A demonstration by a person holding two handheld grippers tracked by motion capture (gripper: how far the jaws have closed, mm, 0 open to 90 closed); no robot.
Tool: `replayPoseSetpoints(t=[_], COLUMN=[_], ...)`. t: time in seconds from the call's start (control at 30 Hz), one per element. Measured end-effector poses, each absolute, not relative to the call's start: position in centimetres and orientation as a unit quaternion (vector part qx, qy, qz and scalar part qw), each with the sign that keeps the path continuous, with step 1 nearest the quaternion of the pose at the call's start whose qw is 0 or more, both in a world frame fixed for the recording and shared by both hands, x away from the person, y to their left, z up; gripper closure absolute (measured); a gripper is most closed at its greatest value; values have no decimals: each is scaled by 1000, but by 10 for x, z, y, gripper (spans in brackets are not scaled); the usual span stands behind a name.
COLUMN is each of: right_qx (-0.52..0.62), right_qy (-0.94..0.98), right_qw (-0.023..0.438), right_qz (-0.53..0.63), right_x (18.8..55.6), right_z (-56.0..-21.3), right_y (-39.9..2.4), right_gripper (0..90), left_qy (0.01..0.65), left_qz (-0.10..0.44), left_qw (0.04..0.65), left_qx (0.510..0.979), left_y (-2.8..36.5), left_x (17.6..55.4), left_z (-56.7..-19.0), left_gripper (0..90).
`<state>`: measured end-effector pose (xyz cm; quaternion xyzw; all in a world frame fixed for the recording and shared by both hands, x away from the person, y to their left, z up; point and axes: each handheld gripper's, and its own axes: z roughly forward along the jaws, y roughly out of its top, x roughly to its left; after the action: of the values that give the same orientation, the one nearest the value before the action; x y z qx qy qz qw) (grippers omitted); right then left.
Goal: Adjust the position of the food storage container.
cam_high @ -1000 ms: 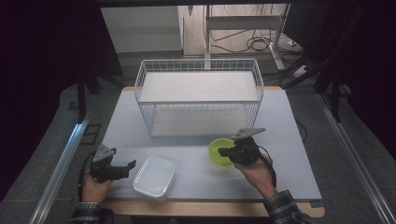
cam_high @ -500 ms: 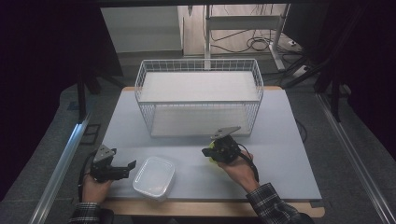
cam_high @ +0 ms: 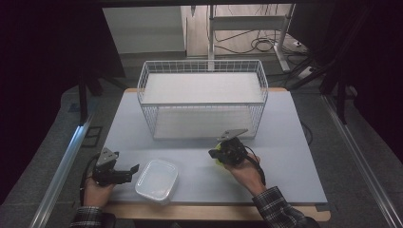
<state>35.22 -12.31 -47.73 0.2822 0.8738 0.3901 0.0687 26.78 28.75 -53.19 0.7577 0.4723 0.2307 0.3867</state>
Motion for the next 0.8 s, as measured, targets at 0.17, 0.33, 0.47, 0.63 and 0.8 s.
replayPoseSetpoints(t=[0.17, 0.33, 0.47, 0.63, 0.8], right_qx=[268, 269, 282, 294, 307], right_qy=[885, 886, 883, 879, 875], right_qw=[75, 82, 84, 91, 97], right_qz=[375, 368, 367, 365, 362], right_x=[349, 350, 352, 354, 354], right_z=[-479, -480, -480, -479, -480], right_y=[-115, -117, -126, -142, -157], right_gripper=[895, 896, 896, 895, 895], left_qy=[471, 470, 470, 470, 470], left_qz=[232, 231, 231, 229, 228], left_qw=[384, 385, 384, 383, 382], left_qx=[760, 760, 760, 762, 762], left_y=[287, 287, 287, 286, 286], left_x=[268, 267, 267, 268, 268], left_z=[-532, -532, -532, -532, -532], left_gripper=[37, 37, 37, 37, 37])
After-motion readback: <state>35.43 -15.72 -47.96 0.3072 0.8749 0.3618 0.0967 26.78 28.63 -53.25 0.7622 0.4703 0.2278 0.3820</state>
